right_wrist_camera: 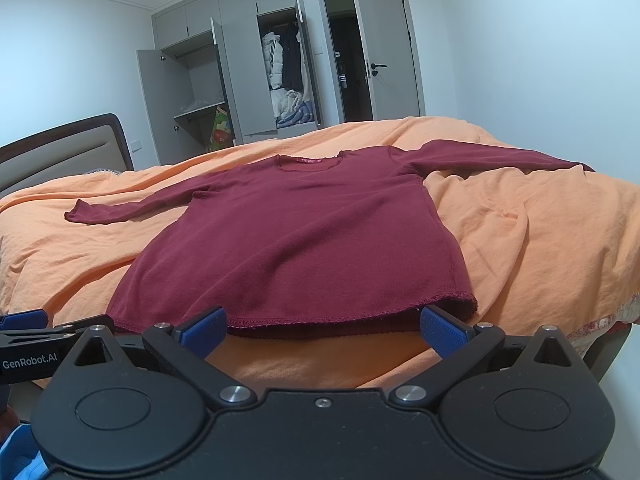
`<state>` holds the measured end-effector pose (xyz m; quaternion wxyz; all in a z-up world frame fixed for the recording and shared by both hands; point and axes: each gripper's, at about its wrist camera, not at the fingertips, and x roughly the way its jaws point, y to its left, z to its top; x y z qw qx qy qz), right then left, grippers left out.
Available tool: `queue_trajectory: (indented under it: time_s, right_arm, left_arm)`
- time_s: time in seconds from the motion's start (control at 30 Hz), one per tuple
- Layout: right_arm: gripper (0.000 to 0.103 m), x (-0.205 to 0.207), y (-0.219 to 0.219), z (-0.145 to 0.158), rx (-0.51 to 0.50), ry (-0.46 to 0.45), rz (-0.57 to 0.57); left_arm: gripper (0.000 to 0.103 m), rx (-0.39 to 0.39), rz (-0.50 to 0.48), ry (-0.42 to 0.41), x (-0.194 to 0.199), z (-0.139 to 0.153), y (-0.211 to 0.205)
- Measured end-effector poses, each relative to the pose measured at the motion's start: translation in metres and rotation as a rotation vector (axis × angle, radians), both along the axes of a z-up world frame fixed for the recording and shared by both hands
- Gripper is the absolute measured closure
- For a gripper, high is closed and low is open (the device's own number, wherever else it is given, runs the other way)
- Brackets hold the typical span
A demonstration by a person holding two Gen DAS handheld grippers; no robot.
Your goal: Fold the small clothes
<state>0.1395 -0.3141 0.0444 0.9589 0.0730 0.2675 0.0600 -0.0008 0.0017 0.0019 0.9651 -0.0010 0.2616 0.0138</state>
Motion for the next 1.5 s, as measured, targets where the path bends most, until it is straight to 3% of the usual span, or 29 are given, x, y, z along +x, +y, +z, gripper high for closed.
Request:
queue_trajectory:
  time_s: [0.33, 0.57, 0.67, 0.97, 1.2, 1.5]
  right_arm:
    - [0.0, 0.0, 0.001, 0.0, 0.0, 0.0, 0.001]
    - [0.0, 0.003, -0.004, -0.001, 0.011, 0.012, 0.0]
    - [0.0, 0.006, -0.008, 0.001, 0.027, 0.015, -0.003]
    - [0.0, 0.01, -0.01, 0.015, -0.056, -0.078, -0.022]
    - [0.0, 0.034, -0.019, 0.029, -0.087, -0.17, -0.039]
    - [0.0, 0.083, -0.037, 0.027, -0.106, -0.187, -0.085]
  left_arm:
    - [0.0, 0.016, 0.013, 0.022, 0.002, -0.002, -0.003]
    - [0.0, 0.105, 0.041, 0.041, 0.009, 0.003, -0.012]
    - [0.0, 0.088, 0.048, 0.046, 0.017, 0.01, -0.009]
    - [0.0, 0.084, 0.043, 0.028, 0.041, 0.034, -0.008]
    - [0.0, 0.136, 0.013, 0.003, 0.073, 0.048, -0.018]
    - [0.0, 0.172, 0.035, 0.002, 0.135, 0.061, -0.027]
